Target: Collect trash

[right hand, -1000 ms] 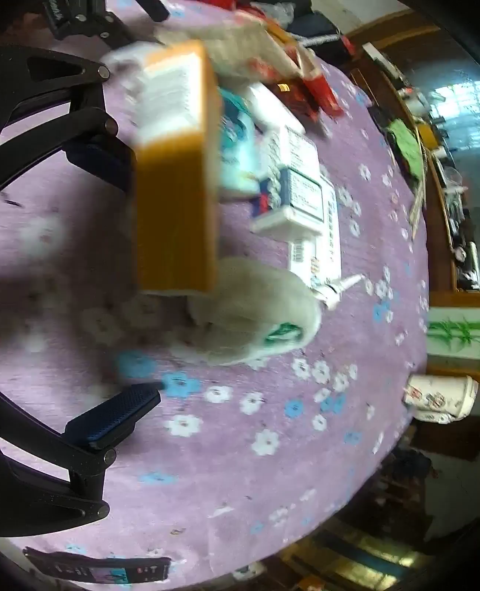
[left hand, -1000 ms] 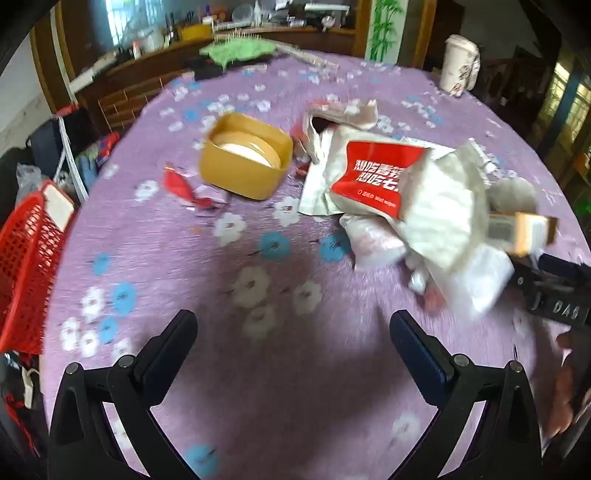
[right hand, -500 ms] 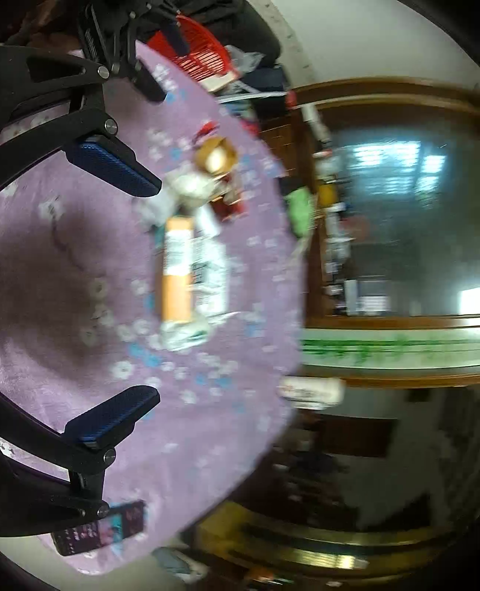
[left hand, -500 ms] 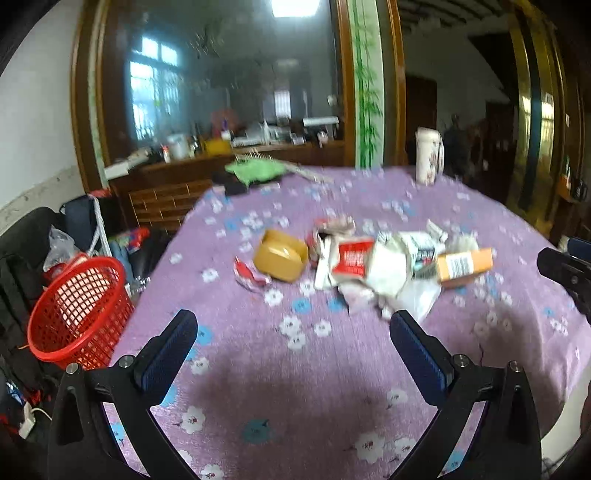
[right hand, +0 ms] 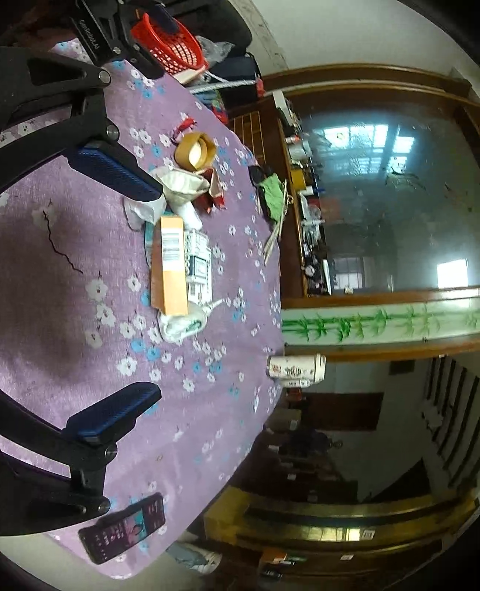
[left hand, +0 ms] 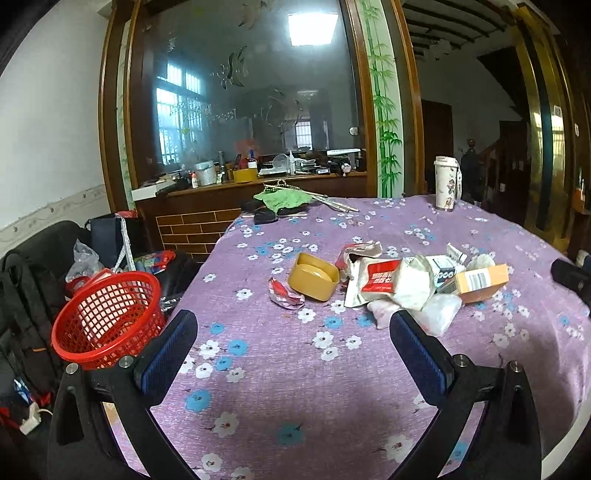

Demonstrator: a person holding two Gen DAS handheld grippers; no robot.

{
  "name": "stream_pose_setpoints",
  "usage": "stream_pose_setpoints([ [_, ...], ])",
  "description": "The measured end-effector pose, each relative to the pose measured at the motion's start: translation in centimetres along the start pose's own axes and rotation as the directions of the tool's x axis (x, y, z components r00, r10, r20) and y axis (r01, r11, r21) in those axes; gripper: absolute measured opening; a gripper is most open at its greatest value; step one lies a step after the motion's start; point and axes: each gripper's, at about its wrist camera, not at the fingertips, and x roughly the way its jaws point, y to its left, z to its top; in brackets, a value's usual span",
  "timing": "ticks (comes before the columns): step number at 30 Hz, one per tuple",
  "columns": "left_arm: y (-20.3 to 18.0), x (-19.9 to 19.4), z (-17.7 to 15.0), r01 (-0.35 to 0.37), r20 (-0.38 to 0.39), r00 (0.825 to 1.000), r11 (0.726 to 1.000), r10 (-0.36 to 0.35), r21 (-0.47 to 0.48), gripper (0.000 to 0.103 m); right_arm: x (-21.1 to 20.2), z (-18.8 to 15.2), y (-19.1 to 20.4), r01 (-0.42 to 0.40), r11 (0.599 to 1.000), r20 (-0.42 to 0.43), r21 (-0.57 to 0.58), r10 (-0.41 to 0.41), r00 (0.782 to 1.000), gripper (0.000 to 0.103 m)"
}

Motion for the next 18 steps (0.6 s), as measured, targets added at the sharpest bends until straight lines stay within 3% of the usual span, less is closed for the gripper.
stream_pose_setpoints([
  [8, 0.1, -0.6, 0.0, 0.008, -0.001, 1.000, 1.000, -0.008, -0.012, 0.103, -0.4, -0.6, 0.8, 0.040, 0.998, 0.016, -0.054, -0.040, 0.999, 0.100],
  [18, -0.2, -1.3, 0.4, 0.015, -0.002, 1.000, 1.000, -0.015, -0.010, 0.103, -1.6, -0.7, 1.2, 0.028, 0.997, 0.043, -0.076, -0.025, 0.999, 0.100],
])
